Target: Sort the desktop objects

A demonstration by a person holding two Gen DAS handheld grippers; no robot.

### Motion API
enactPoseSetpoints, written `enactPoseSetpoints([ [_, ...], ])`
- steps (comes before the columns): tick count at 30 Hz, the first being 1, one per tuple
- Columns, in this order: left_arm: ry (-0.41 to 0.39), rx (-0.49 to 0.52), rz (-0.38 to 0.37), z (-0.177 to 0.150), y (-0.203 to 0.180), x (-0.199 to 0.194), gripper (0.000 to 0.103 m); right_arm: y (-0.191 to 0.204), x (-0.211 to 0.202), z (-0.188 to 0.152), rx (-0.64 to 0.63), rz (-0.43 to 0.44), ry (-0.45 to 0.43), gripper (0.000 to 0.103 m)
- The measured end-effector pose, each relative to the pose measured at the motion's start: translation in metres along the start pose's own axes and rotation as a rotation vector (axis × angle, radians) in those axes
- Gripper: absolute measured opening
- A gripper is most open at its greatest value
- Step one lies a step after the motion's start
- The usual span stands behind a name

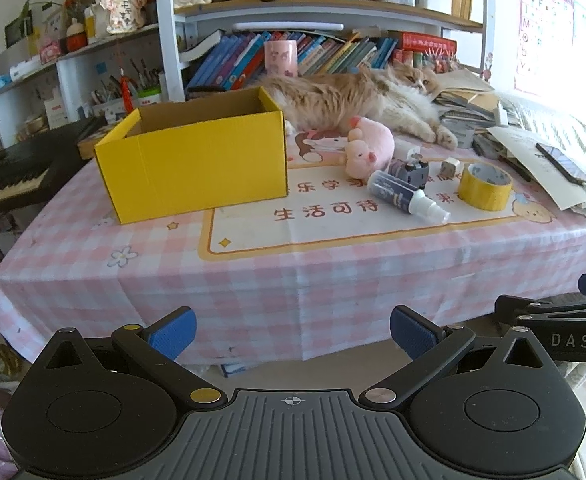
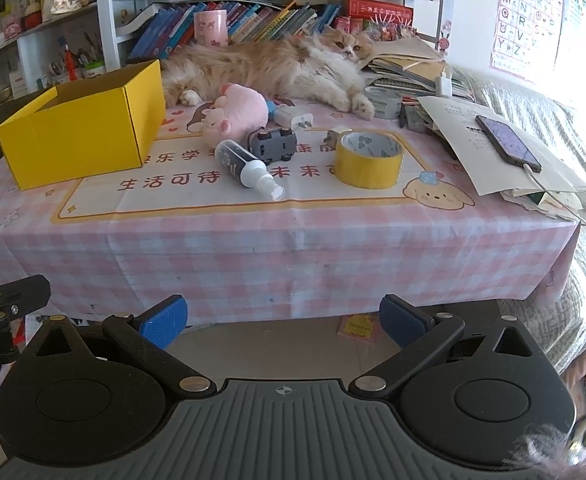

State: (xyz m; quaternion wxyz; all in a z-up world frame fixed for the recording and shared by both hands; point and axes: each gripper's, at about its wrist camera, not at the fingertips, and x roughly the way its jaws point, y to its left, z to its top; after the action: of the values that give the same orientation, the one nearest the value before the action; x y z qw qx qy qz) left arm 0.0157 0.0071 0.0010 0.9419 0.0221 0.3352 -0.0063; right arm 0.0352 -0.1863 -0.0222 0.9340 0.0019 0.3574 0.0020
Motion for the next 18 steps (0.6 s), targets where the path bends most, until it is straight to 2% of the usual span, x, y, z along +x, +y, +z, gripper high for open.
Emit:
enactPoseSetpoints([
  [9,0.002,-0.078,-0.011,0.001,0.016,0.003,0.103,0.002,0.002,0.002,0.004,-0.017,0.000,0.103],
  [15,0.018,-0.075,0.002,-0.001,0.018,0.005,0.103,0.001,0.000,0.004,0.023,-0.025,-0.017,0.103],
  [18,0.030,-0.084,-0.021,-0.001,0.020,0.006,0.103,0.000,-0.001,0.004,0.036,-0.025,-0.027,0.103],
])
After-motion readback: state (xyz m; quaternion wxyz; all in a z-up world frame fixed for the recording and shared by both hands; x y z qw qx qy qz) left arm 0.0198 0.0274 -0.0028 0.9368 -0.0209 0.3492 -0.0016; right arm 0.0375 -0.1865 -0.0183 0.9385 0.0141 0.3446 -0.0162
